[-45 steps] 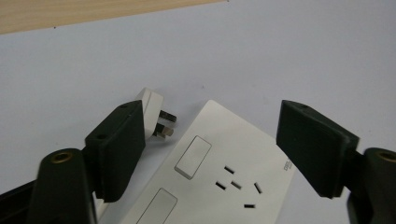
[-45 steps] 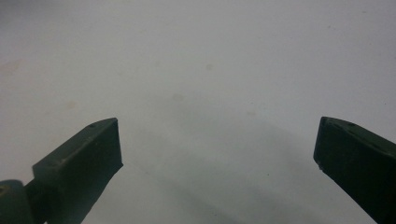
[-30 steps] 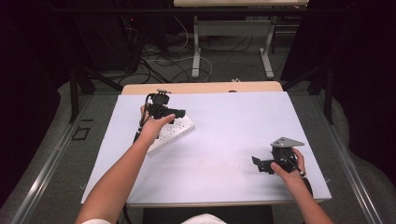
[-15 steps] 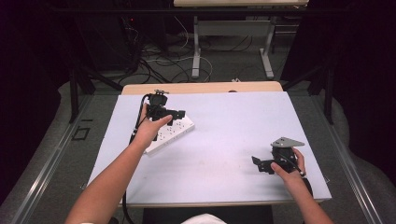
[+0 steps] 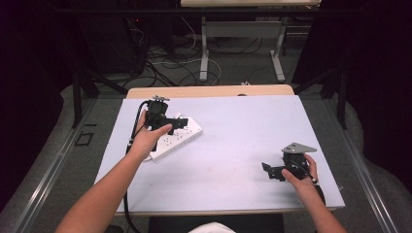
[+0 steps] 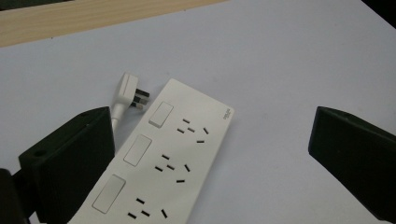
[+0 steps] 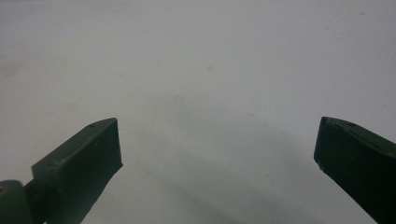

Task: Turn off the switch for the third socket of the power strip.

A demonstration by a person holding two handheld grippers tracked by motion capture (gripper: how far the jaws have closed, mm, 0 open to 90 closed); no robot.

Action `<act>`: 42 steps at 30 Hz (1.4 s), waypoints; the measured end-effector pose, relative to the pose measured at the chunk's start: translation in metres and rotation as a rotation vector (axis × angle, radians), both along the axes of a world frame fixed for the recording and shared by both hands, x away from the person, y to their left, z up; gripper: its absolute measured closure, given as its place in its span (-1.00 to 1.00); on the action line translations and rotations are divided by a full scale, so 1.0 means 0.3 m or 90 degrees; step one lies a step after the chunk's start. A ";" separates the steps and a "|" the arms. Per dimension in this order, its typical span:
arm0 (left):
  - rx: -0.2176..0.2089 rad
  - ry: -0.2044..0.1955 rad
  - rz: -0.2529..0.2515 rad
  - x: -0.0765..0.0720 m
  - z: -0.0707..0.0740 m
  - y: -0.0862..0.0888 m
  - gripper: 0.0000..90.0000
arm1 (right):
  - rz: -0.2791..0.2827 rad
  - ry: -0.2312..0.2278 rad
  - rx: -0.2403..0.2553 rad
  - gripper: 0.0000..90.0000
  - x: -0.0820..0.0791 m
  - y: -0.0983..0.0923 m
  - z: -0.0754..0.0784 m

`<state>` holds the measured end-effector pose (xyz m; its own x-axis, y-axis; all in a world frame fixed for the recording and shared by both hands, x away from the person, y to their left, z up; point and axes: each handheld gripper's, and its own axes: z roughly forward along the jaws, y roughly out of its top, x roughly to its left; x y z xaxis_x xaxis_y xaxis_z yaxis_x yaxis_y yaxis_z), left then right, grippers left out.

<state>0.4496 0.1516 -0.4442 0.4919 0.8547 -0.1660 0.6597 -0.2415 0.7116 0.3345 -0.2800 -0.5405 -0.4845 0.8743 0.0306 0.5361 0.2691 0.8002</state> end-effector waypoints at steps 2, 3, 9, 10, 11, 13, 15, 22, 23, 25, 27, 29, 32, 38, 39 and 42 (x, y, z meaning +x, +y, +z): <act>-0.003 -0.001 0.002 -0.011 0.004 0.011 -0.99 | 0.000 0.004 0.005 -0.99 -0.001 0.002 0.001; -0.004 -0.003 0.003 -0.017 0.005 0.017 -0.99 | -0.002 0.006 0.007 -0.99 -0.002 0.004 0.001; -0.013 -0.014 0.006 -0.052 0.011 0.048 -0.99 | -0.001 0.004 0.006 -0.99 -0.001 0.004 0.000; -0.014 -0.014 0.006 -0.057 0.011 0.053 -0.99 | -0.001 0.004 0.006 -0.99 -0.001 0.004 0.001; -0.014 -0.015 0.006 -0.063 0.012 0.057 -0.99 | -0.001 0.004 0.005 -0.99 -0.001 0.004 0.000; -0.017 -0.016 0.006 -0.076 0.013 0.065 -0.99 | -0.002 0.006 0.008 -0.99 -0.002 0.005 0.001; -0.021 -0.019 0.006 -0.090 0.014 0.076 -0.99 | -0.001 0.005 0.007 -0.99 -0.002 0.004 0.001; -0.038 -0.026 0.016 -0.137 0.009 0.117 -0.99 | -0.001 0.004 0.006 -0.99 -0.001 0.003 0.001; -0.044 -0.026 0.018 -0.143 0.006 0.123 -0.99 | -0.002 0.005 0.007 -0.99 -0.002 0.004 0.001; -0.051 -0.027 0.023 -0.156 0.000 0.135 -0.99 | -0.001 0.002 0.006 -0.99 -0.001 0.003 0.002; -0.050 -0.030 0.027 -0.170 -0.006 0.151 -0.99 | -0.001 0.003 0.006 -0.99 -0.001 0.003 0.002; -0.056 -0.030 0.031 -0.181 -0.011 0.163 -0.99 | -0.001 0.003 0.006 -0.99 -0.001 0.003 0.002; -0.059 -0.035 0.037 -0.199 -0.017 0.184 -0.99 | -0.003 0.005 0.008 -0.99 -0.002 0.005 0.002; -0.063 -0.046 0.050 -0.239 -0.033 0.214 -0.99 | -0.002 0.002 0.005 -0.99 -0.001 0.003 0.002; -0.061 -0.047 0.052 -0.245 -0.036 0.221 -0.99 | -0.004 0.001 0.006 -0.99 -0.001 0.003 0.002; -0.073 -0.051 0.061 -0.265 -0.050 0.236 -0.99 | -0.005 0.001 0.005 -0.99 -0.003 0.003 0.004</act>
<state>0.3700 0.2225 -0.4593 0.4248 0.8760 -0.2287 0.6163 -0.0948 0.7818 0.3337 -0.2792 -0.5394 -0.4770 0.8781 0.0380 0.5393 0.2584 0.8015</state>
